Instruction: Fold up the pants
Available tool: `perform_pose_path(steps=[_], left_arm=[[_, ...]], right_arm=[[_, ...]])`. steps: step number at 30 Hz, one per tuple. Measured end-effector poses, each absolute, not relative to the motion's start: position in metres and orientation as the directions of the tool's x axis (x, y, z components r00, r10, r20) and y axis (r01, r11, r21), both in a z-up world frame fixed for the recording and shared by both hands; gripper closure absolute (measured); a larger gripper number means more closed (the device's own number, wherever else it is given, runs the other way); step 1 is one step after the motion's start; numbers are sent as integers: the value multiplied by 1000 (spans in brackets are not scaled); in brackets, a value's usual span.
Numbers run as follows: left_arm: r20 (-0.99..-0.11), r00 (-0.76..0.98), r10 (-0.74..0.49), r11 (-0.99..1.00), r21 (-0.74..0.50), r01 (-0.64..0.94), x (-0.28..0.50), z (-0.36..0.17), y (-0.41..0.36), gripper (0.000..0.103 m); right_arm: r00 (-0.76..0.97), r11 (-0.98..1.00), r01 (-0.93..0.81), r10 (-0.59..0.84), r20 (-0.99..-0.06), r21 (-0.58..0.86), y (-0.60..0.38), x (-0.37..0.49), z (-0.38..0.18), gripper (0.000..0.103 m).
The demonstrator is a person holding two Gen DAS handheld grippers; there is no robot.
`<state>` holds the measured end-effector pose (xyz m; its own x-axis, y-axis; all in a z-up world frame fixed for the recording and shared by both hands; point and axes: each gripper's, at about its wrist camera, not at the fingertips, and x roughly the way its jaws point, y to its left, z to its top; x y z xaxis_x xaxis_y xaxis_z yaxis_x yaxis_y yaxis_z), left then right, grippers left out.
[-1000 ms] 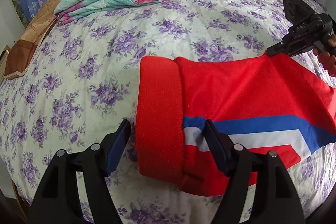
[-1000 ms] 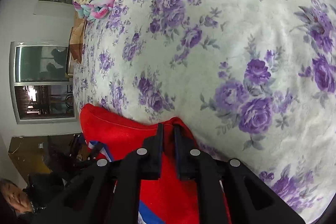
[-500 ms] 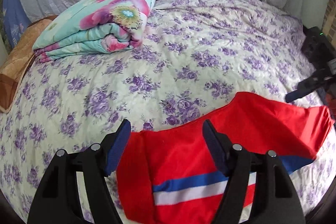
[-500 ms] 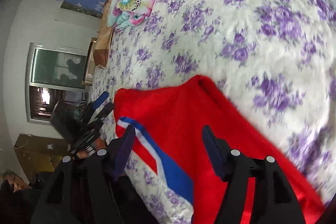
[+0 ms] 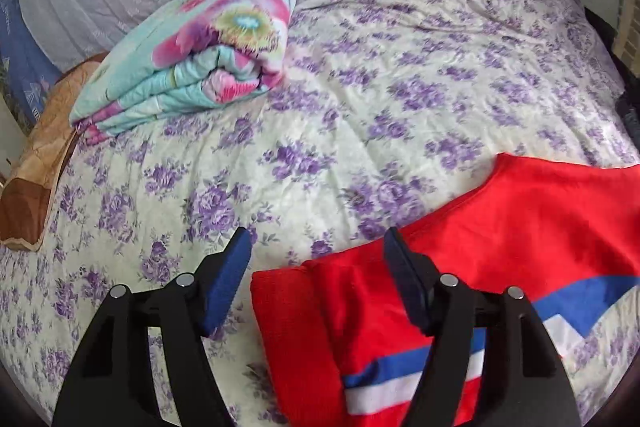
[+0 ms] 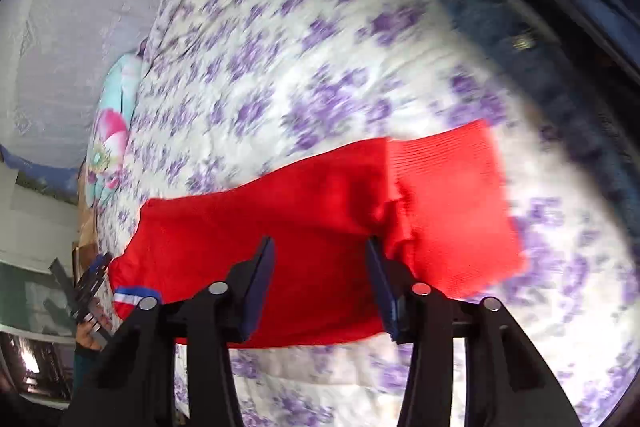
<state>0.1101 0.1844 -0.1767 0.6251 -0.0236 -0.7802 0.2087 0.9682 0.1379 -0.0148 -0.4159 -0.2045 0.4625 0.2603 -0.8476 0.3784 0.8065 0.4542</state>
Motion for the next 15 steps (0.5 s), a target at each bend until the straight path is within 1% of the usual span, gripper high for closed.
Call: perform_pose_path(steps=[1, 2, 4, 8, 9, 11, 12, 13, 14, 15], left_arm=[[-780, 625, -33, 965, 139, 224, 103, -171, 179, 36], [-783, 621, -42, 960, 139, 241, 96, -167, 173, 36], [-795, 603, -64, 953, 130, 274, 83, -165, 161, 36], [-827, 560, -54, 949, 132, 287, 65, -184, 147, 36], [-836, 547, -46, 952, 129, 278, 64, -191, 147, 36], [-848, 530, 21, 949, 185, 257, 63, -209, 151, 36], [-848, 526, 65, 940, 229, 253, 65, -220, 153, 36], [-844, 526, 104, 929, 271, 251, 66, -228, 156, 36], [-837, 529, 141, 919, 309, 244, 68, -235, 159, 30], [-831, 529, 170, 913, 335, 233, 71, -238, 163, 27]], right_arm=[[488, 813, 400, 201, -849, 422, -422, -25, -197, 37], [519, 820, 398, 168, -838, 411, -427, -33, -191, 28], [531, 833, 400, 129, -837, 382, -434, -39, -189, 26], [465, 831, 448, 98, -880, 329, -440, -36, -210, 26], [456, 819, 467, 101, -884, 334, -444, -41, -216, 26], [492, 773, 497, 124, -861, 395, -451, -52, -227, 27], [525, 745, 499, 148, -838, 444, -456, -54, -233, 33], [539, 716, 491, 198, -819, 496, -459, -53, -240, 63], [527, 694, 509, 216, -822, 509, -462, -51, -246, 83], [535, 680, 513, 224, -815, 524, -466, -51, -249, 85]])
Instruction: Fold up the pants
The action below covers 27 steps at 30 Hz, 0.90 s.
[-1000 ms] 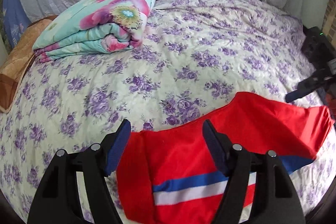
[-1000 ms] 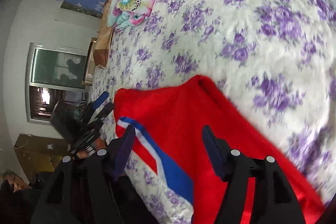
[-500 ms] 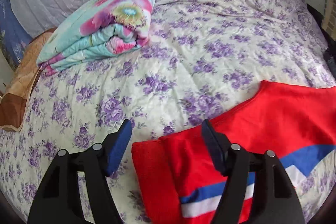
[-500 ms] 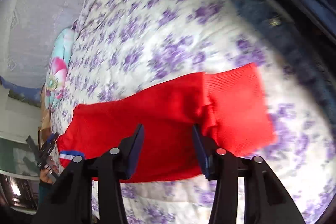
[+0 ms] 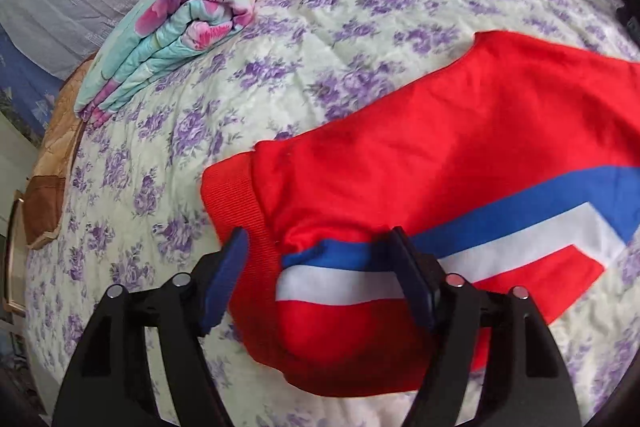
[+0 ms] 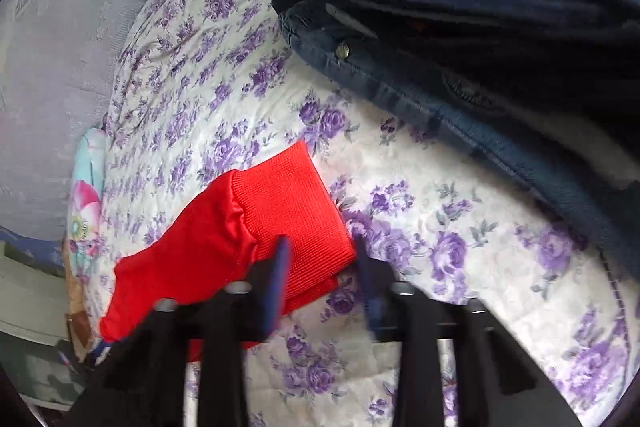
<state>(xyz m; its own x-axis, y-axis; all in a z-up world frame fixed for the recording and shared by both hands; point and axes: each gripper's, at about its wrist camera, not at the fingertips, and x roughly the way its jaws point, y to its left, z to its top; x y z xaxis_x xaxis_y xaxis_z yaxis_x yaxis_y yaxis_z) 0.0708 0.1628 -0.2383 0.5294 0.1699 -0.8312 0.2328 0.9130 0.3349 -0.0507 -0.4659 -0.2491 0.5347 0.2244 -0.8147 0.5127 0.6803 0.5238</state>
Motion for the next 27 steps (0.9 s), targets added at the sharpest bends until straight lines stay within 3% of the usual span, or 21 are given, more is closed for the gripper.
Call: perform_pose_path(steps=[2, 4, 6, 7, 8, 9, 10, 12, 13, 14, 16, 18, 24, 27], left_arm=[[-840, 513, 177, 930, 314, 193, 78, -239, 176, 23], [-859, 486, 158, 952, 263, 154, 84, -238, 189, 19], [-851, 492, 183, 944, 292, 155, 83, -236, 186, 19], [-847, 495, 196, 937, 311, 162, 81, -234, 182, 21], [-844, 498, 200, 931, 322, 173, 78, -230, 178, 23], [-842, 503, 196, 928, 326, 183, 75, -226, 174, 23], [-837, 515, 187, 926, 325, 191, 72, -220, 170, 23], [-829, 529, 180, 924, 327, 197, 68, -211, 164, 23], [-827, 532, 182, 923, 330, 197, 67, -209, 162, 23], [-826, 532, 186, 922, 335, 196, 66, -209, 160, 23], [-825, 524, 210, 914, 356, 193, 66, -210, 159, 23], [-821, 523, 228, 909, 372, 188, 64, -210, 161, 23], [-838, 480, 260, 916, 371, 152, 65, -223, 175, 23], [-846, 472, 249, 929, 347, 131, 67, -224, 179, 23]], right_arm=[[563, 681, 499, 215, -798, 536, -473, -56, -244, 96], [591, 613, 545, 202, -781, 571, -489, -68, -247, 96], [581, 568, 591, 192, -791, 573, -492, -78, -248, 90], [603, 528, 570, 250, -757, 629, -490, -82, -247, 77], [639, 495, 547, 274, -719, 675, -487, -89, -244, 50], [677, 486, 508, 285, -679, 711, -480, -96, -239, 41], [686, 508, 466, 309, -659, 724, -472, -98, -235, 40], [676, 531, 460, 310, -668, 712, -465, -98, -237, 42], [687, 507, 456, 321, -651, 731, -465, -100, -242, 48], [688, 483, 460, 336, -643, 745, -467, -100, -248, 62], [680, 453, 478, 352, -643, 753, -470, -109, -255, 77], [732, 406, 460, 330, -596, 789, -477, -132, -254, 77], [655, 509, 417, 407, -637, 753, -446, -105, -264, 76], [621, 603, 414, 361, -696, 682, -437, -80, -266, 76]])
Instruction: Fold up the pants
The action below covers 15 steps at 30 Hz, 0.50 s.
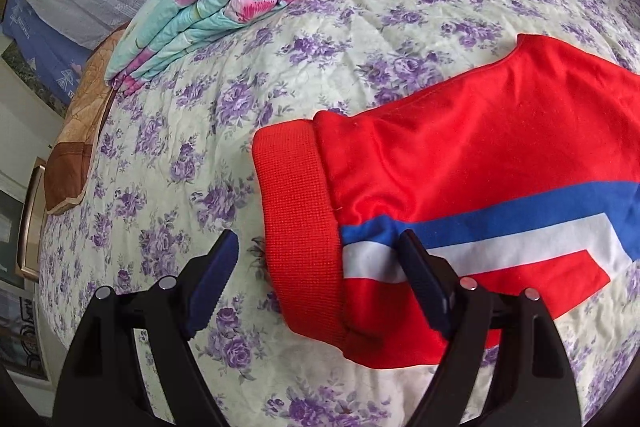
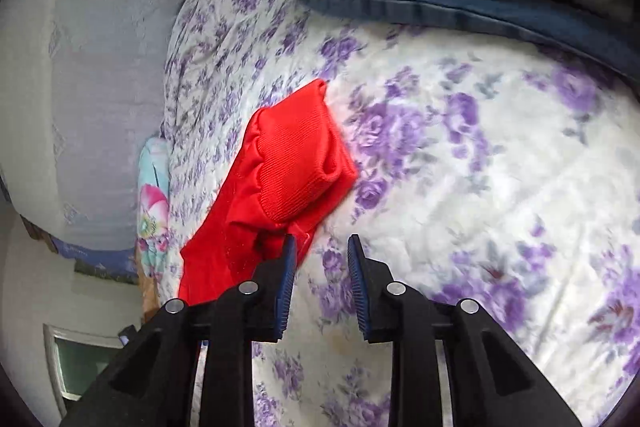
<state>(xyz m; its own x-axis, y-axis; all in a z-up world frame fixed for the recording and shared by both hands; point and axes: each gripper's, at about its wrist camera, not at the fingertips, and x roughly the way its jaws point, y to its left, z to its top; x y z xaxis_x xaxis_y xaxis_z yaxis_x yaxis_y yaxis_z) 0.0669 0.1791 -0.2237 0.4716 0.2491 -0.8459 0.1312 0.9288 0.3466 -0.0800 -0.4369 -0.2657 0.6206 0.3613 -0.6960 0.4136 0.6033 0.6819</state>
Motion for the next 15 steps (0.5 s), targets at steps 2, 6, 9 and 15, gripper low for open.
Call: perform_pose_path(steps=[2, 6, 9, 15], left_arm=[[-841, 476, 259, 922, 362, 139, 66, -225, 177, 22], [-827, 486, 282, 905, 397, 150, 67, -227, 175, 20], [-827, 487, 281, 906, 396, 149, 69, -227, 175, 19], [-825, 497, 268, 911, 385, 148, 65, -227, 169, 18]], right_arm=[[631, 608, 427, 330, -702, 669, -443, -71, -270, 81], [672, 556, 419, 342, -657, 718, -460, -68, -270, 97], [710, 570, 408, 292, -640, 713, -478, -80, -256, 98], [653, 594, 481, 249, -716, 645, -485, -82, -257, 78]])
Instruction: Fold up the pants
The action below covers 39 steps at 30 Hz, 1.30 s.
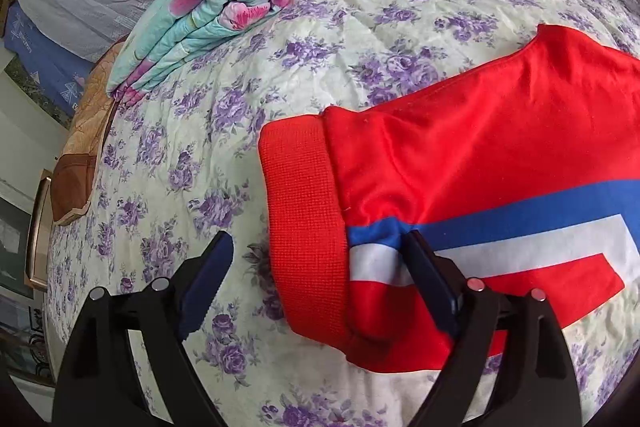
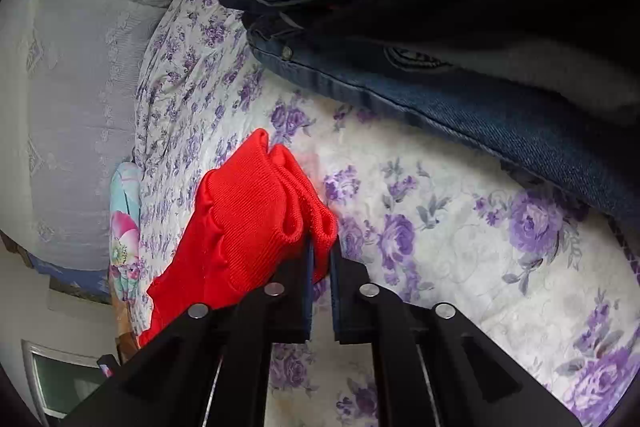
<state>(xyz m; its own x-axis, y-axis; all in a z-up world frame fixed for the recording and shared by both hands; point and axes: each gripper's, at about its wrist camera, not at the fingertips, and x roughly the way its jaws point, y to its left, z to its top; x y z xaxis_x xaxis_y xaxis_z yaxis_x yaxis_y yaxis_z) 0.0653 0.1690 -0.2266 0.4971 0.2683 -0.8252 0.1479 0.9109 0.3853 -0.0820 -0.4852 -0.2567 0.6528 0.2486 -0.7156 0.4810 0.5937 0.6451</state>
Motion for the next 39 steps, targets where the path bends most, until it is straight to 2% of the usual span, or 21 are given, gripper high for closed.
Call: perform_pose_path(steps=[1, 2, 4, 5, 9, 16, 18, 20, 22, 24, 26, 27, 29, 32, 39], left_arm=[[-827, 501, 256, 916, 373, 148, 62, -223, 169, 19], [-824, 515, 237, 923, 356, 146, 59, -216, 169, 19], [-821, 540, 187, 945, 300, 129, 50, -201, 172, 19], [-822, 546, 160, 957, 264, 117, 46, -196, 174, 19], [-837, 530, 137, 979, 197, 58, 41, -194, 185, 19], [-845, 510, 162, 973, 223, 60, 34, -198, 178, 19], [-839, 522, 154, 972, 223, 71, 31, -194, 173, 19], [-833, 533, 148, 970, 227, 85, 30, -190, 168, 19], [-830, 539, 147, 969, 229, 89, 29, -187, 164, 19], [-829, 542, 138, 972, 219, 87, 29, -185, 161, 19], [-833, 538, 125, 976, 202, 85, 29, -186, 158, 19], [-837, 534, 121, 977, 195, 85, 29, -186, 156, 19], [-840, 533, 102, 981, 172, 84, 29, -187, 152, 19], [-852, 522, 29, 989, 100, 108, 25, -190, 143, 19], [-873, 469, 132, 966, 219, 137, 26, -233, 129, 19]], right_arm=[[671, 591, 471, 243, -701, 655, -486, -88, -250, 42], [692, 593, 455, 235, -683, 665, -487, -94, -243, 23], [712, 601, 423, 243, -659, 679, -486, -103, -235, 15], [710, 596, 415, 261, -654, 688, -485, -103, -236, 12], [727, 508, 430, 297, -620, 747, -485, -109, -253, 11], [765, 450, 360, 359, -534, 817, -478, -92, -258, 10], [754, 494, 353, 352, -554, 795, -472, -85, -255, 10], [749, 482, 381, 339, -569, 789, -472, -80, -262, 12], [776, 438, 379, 329, -538, 815, -477, -78, -266, 13], [784, 418, 351, 358, -508, 838, -479, -71, -270, 26], [771, 379, 358, 396, -499, 853, -481, -63, -280, 61], [770, 361, 361, 404, -493, 860, -483, -62, -284, 73], [783, 330, 355, 406, -471, 875, -486, -67, -284, 85], [789, 357, 325, 409, -459, 876, -486, -71, -274, 86], [709, 456, 422, 373, -598, 784, -487, -61, -274, 87]])
